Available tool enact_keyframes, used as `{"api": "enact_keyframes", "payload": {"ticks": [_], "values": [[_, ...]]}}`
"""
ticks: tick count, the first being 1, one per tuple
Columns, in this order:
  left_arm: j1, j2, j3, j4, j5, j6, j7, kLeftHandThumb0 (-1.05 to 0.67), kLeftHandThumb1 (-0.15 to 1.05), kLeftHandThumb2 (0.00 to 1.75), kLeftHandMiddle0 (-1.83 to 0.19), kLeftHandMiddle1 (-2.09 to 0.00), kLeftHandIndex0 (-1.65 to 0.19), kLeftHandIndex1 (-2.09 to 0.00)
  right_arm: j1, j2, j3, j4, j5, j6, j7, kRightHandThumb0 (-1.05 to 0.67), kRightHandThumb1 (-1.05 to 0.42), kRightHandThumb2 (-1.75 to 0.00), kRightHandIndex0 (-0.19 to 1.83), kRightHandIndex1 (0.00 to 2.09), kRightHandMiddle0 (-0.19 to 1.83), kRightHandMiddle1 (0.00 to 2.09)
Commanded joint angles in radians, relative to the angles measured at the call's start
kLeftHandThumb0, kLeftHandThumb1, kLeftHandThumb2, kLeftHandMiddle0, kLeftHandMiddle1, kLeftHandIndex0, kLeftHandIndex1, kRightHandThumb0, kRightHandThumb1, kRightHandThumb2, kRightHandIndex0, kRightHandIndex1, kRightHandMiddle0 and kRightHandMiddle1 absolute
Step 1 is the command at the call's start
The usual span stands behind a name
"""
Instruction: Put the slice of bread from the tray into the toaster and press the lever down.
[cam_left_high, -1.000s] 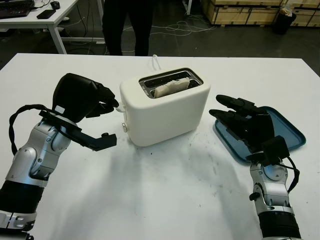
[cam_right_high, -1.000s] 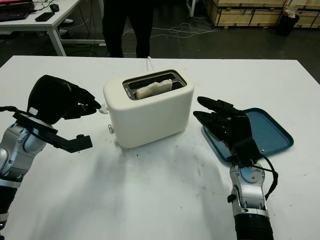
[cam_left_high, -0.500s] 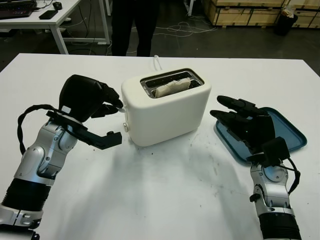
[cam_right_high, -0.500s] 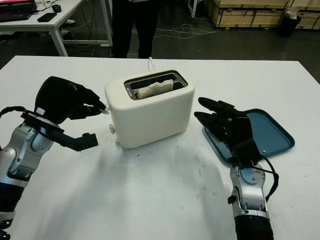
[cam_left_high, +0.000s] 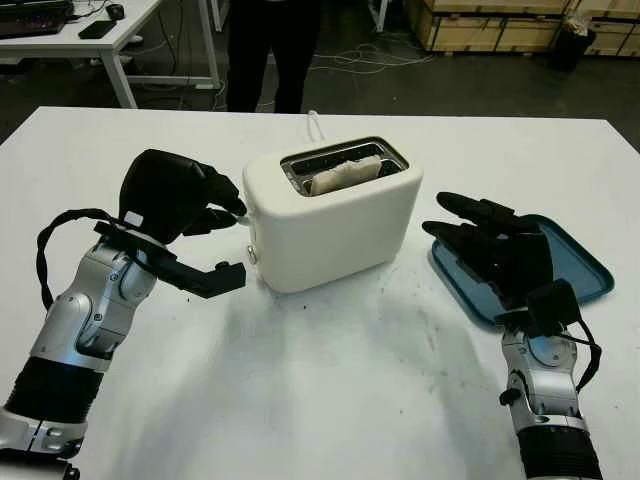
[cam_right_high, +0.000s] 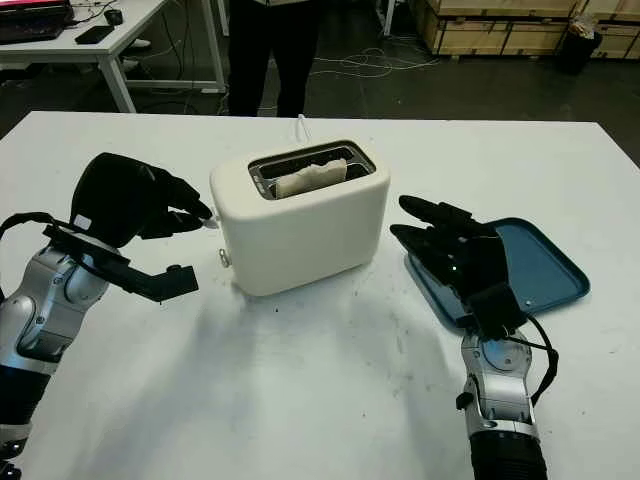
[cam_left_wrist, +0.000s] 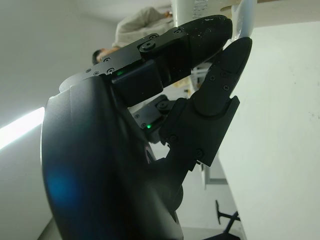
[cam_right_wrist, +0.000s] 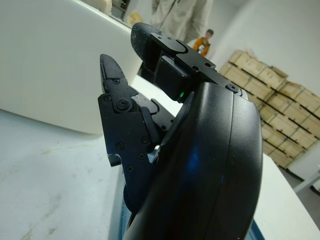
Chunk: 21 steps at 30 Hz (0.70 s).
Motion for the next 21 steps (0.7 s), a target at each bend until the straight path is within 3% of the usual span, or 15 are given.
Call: {"api": "enact_keyframes", "payload": {"ticks": [1,15,21], "values": [[-0.023,-0.018,-0.020,0.013,-0.015,-0.008,0.005,-0.38,0.68,0.00,-1.37,-0.85,-1.49,0.00,-0.004,0.003,-0.005,0.003,0.013,-0.028,0.005,-0.24,-0.92,-0.02,1.07,0.11,0.97,0.00],[-0.019,-0.042,-0.018,0.015,-0.030,0.002,-0.004,-0.19,0.62,0.00,-1.18,-1.41,-1.39,0.00,-0.008,0.007,-0.011,0.029,0.010,-0.064,0.010,-0.25,-0.92,-0.04,1.09,0.13,0.97,0.00],[-0.018,-0.046,-0.021,0.012,-0.024,0.010,-0.010,-0.16,0.61,0.00,-1.12,-1.54,-1.35,0.00,-0.008,0.009,-0.010,0.031,0.004,-0.073,0.004,-0.23,-0.92,-0.05,1.08,0.12,0.97,0.00]]}}
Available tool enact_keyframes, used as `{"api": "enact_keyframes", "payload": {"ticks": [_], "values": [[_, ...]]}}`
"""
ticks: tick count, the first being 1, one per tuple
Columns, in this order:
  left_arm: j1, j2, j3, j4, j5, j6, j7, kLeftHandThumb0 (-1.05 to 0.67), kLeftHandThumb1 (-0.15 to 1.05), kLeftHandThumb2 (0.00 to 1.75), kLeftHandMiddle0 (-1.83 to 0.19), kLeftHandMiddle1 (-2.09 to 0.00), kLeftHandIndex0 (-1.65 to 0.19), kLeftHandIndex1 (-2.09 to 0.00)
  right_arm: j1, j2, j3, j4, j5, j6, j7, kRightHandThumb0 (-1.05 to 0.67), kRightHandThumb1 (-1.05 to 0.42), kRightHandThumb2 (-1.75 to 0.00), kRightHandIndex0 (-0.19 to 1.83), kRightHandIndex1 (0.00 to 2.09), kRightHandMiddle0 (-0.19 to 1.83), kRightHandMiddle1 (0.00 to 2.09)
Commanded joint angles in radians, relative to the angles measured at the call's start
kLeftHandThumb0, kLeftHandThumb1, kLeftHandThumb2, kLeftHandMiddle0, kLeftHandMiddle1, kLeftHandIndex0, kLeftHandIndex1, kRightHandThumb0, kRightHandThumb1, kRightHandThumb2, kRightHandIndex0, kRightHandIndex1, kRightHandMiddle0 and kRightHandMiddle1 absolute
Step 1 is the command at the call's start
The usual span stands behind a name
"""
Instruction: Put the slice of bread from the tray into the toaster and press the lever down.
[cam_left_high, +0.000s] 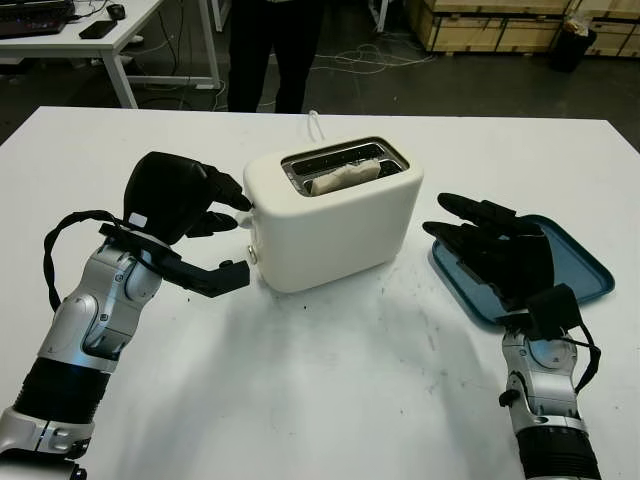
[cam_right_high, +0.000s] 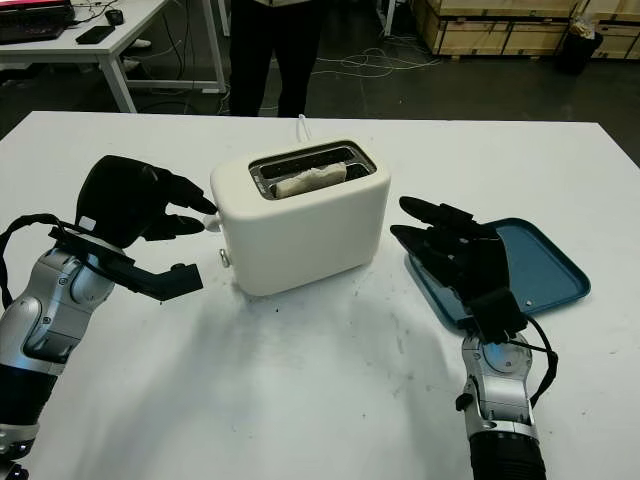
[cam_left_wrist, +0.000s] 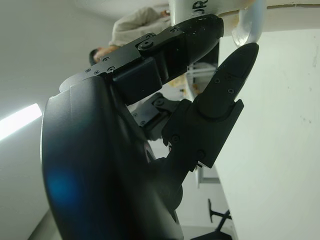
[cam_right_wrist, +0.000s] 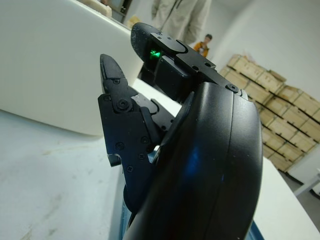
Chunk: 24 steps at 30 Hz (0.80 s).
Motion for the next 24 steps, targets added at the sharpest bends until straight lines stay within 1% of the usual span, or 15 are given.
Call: {"api": "enact_keyframes", "payload": {"ticks": [1,5,7,14,19,21,24], "values": [[-0.018,-0.018,-0.021,0.005,-0.015,0.006,-0.010,-0.16,0.61,0.00,-1.12,-1.54,-1.34,0.00,-0.007,0.003,-0.004,0.005,0.006,-0.024,-0.004,-0.23,-0.92,-0.05,1.07,0.12,0.97,0.00],[-0.017,-0.018,-0.025,-0.001,-0.009,0.018,-0.019,-0.14,0.62,0.00,-1.11,-1.52,-1.35,0.00,-0.007,0.004,-0.006,0.007,0.023,-0.022,0.008,-0.24,-0.92,-0.04,1.07,0.12,0.96,0.00],[-0.017,-0.017,-0.027,0.000,-0.009,0.018,-0.019,-0.15,0.62,0.00,-1.13,-1.47,-1.35,-0.01,-0.008,0.002,-0.006,0.010,0.017,-0.031,0.006,-0.24,-0.92,-0.05,1.08,0.13,0.97,0.00],[-0.014,-0.016,-0.026,-0.002,-0.015,0.016,-0.014,-0.14,0.62,0.00,-1.14,-1.46,-1.38,-0.01,-0.006,0.002,-0.004,0.007,0.008,-0.028,-0.001,-0.23,-0.92,-0.05,1.09,0.13,0.97,0.00],[-0.010,-0.005,-0.012,-0.034,-0.023,0.013,-0.023,-0.21,0.63,0.00,-1.11,-1.53,-1.32,0.00,-0.012,0.003,-0.004,0.020,0.012,-0.036,0.005,-0.23,-0.92,-0.05,1.08,0.13,0.97,0.00],[-0.009,0.001,-0.001,-0.065,-0.016,0.027,-0.032,-0.29,0.64,0.00,-1.13,-1.44,-1.27,0.00,-0.013,0.002,-0.003,0.022,0.006,-0.036,0.000,-0.23,-0.92,-0.05,1.08,0.13,0.97,0.00],[-0.011,0.008,0.016,-0.106,-0.020,0.050,-0.060,-0.35,0.64,0.00,-1.12,-1.45,-1.23,0.00,-0.018,0.005,-0.003,0.030,0.017,-0.038,0.007,-0.24,-0.92,-0.05,1.07,0.13,0.97,0.00]]}}
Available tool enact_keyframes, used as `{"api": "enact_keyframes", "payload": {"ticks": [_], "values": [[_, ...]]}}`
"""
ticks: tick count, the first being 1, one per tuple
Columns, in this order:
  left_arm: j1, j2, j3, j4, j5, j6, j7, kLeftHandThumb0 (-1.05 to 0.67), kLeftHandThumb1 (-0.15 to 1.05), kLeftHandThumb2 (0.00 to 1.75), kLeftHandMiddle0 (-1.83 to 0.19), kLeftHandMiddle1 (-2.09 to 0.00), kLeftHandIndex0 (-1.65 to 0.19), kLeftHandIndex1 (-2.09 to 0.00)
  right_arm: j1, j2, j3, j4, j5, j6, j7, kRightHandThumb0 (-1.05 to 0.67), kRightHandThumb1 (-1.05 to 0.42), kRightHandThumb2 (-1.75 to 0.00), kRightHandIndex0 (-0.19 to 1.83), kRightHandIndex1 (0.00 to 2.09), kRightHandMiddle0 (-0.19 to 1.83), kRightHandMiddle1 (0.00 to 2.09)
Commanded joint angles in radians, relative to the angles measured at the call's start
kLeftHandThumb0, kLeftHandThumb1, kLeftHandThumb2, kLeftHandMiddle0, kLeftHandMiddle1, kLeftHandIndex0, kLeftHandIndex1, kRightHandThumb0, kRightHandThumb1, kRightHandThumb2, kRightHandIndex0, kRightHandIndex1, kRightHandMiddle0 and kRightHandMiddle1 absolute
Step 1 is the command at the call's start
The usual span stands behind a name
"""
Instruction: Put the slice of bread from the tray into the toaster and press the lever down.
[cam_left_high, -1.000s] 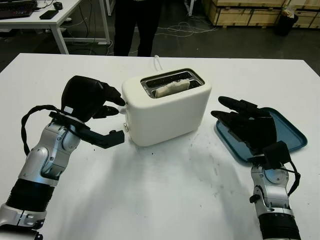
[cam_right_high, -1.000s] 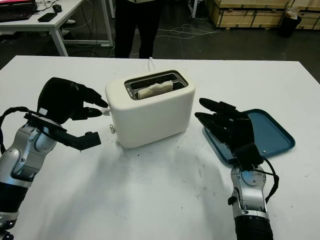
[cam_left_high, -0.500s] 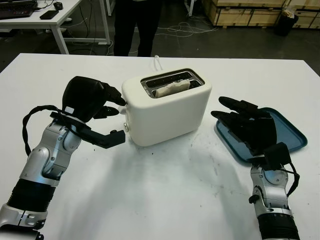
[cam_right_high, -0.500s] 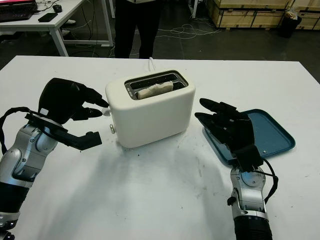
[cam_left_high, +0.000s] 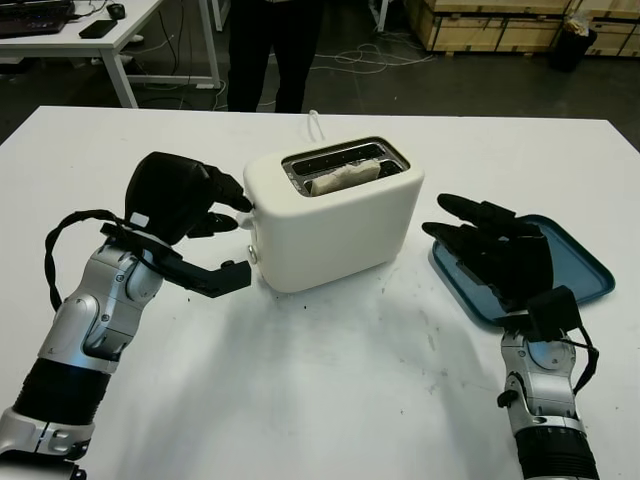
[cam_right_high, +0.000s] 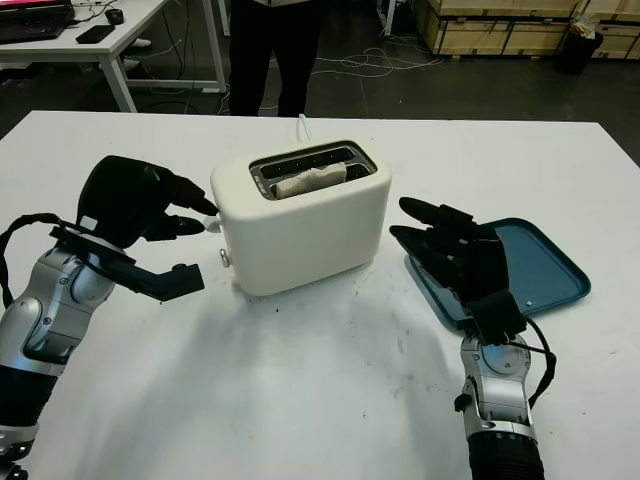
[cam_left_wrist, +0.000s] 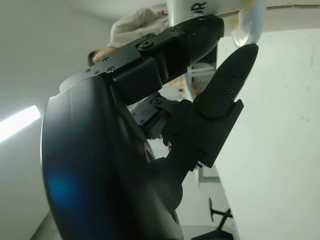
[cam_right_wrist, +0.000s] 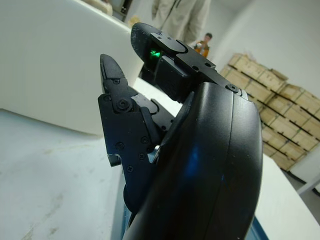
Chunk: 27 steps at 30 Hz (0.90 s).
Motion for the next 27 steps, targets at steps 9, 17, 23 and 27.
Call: {"api": "enact_keyframes", "payload": {"ticks": [9,17,23,27], "values": [[-0.014,0.020,0.037,-0.107,-0.004,0.082,-0.094,-0.38,0.63,0.00,-1.09,-1.40,-1.17,0.00,-0.019,0.003,-0.004,0.020,0.010,-0.034,0.004,-0.23,-0.92,-0.06,1.07,0.12,0.96,0.00],[-0.010,0.021,0.035,-0.134,0.001,0.134,-0.152,-0.29,0.61,0.00,-1.07,-1.43,-1.13,0.00,-0.018,0.000,-0.007,0.027,0.018,-0.042,0.013,-0.21,-0.92,-0.06,1.07,0.12,0.96,0.00],[-0.006,0.026,0.020,-0.128,0.013,0.147,-0.164,-0.32,0.63,0.01,-1.11,-1.35,-1.21,-0.05,-0.015,-0.001,-0.007,0.022,0.009,-0.044,0.008,-0.21,-0.92,-0.06,1.07,0.12,0.96,0.00],[-0.002,0.038,0.007,-0.112,0.033,0.133,-0.149,-0.39,0.68,0.01,-1.13,-1.27,-1.36,-0.08,-0.017,-0.003,-0.009,0.026,0.008,-0.040,0.007,-0.21,-0.92,-0.06,1.07,0.12,0.96,0.00]]}}
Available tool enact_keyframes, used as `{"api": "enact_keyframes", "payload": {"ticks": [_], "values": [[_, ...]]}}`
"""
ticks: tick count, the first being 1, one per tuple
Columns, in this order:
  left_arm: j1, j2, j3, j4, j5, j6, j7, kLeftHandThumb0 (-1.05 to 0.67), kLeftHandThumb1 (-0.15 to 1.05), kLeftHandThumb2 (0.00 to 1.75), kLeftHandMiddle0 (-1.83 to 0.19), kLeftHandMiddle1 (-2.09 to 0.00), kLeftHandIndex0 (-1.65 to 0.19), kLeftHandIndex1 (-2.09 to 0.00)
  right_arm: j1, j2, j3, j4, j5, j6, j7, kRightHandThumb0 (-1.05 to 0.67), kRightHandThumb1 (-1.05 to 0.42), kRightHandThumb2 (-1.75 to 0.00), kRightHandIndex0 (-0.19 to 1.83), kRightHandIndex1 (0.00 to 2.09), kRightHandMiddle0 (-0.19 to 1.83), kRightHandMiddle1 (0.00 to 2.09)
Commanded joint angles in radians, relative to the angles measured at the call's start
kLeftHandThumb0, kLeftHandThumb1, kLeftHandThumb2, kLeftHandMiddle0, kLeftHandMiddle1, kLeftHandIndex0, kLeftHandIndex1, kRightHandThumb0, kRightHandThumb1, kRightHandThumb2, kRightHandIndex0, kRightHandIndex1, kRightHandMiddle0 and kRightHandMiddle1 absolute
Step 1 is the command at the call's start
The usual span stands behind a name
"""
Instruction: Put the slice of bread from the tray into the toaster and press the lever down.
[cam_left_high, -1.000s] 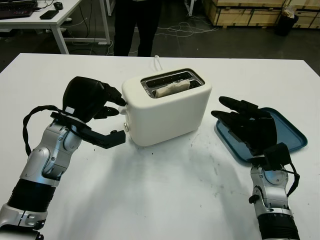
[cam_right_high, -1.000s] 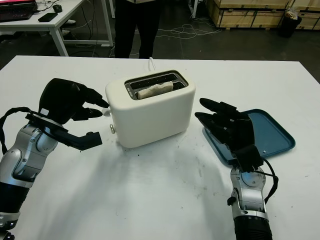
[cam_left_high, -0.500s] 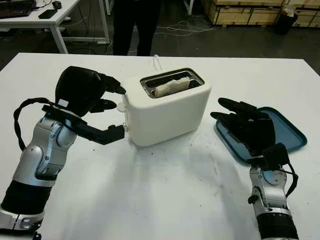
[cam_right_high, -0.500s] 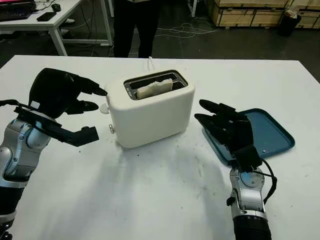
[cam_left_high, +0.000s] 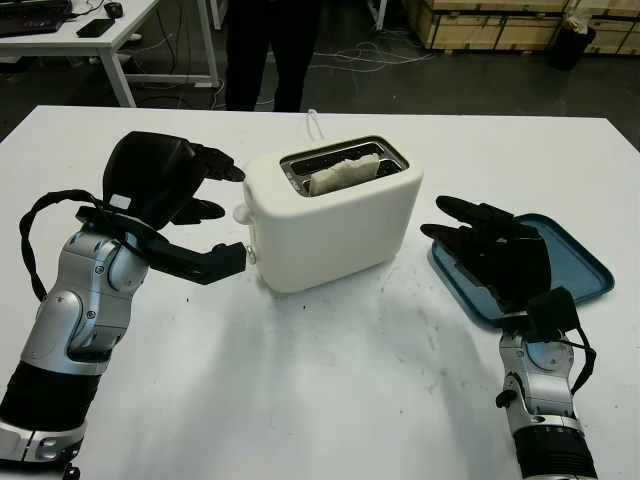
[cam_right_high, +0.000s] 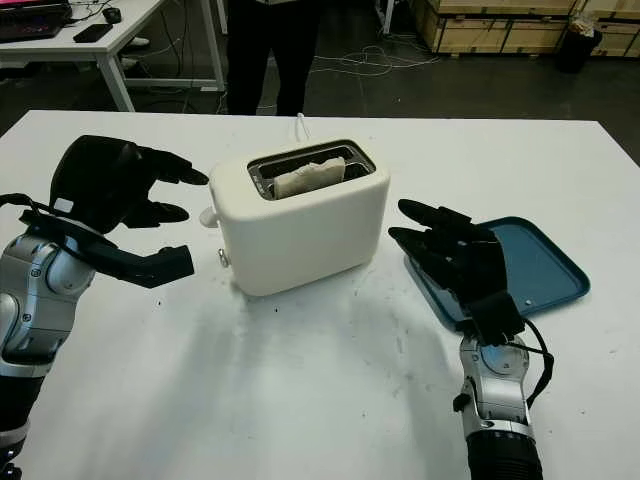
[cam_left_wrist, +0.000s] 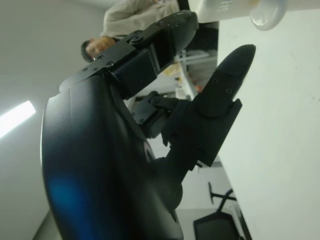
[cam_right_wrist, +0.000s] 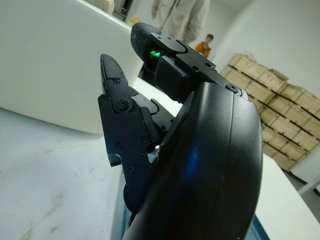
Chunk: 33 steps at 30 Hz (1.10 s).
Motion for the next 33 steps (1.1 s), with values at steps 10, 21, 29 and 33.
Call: {"api": "enact_keyframes", "payload": {"ticks": [10,21,29,33], "values": [[0.022,0.011,-0.025,0.019,0.025,-0.005,0.016,-0.42,0.71,0.00,-1.08,-1.39,-1.38,-0.01,-0.024,-0.005,-0.010,0.042,0.018,-0.049,0.014,-0.22,-0.92,-0.07,1.07,0.12,0.95,0.00],[0.038,0.004,-0.032,0.041,0.013,-0.018,0.032,-0.39,0.70,0.00,-1.02,-1.51,-1.37,0.00,-0.029,-0.005,-0.008,0.041,0.009,-0.040,0.010,-0.23,-0.92,-0.07,1.06,0.11,0.95,0.00],[0.016,-0.011,-0.058,0.083,0.021,-0.006,0.027,-0.41,0.73,0.00,-0.99,-1.50,-1.34,0.00,-0.025,-0.003,-0.008,0.036,0.002,-0.035,0.001,-0.24,-0.92,-0.06,1.07,0.11,0.96,0.00],[0.002,-0.017,-0.068,0.102,0.017,-0.012,0.031,-0.41,0.73,0.00,-0.99,-1.53,-1.35,0.00,-0.022,-0.004,-0.008,0.033,0.005,-0.034,0.003,-0.23,-0.92,-0.07,1.06,0.10,0.96,0.00]]}}
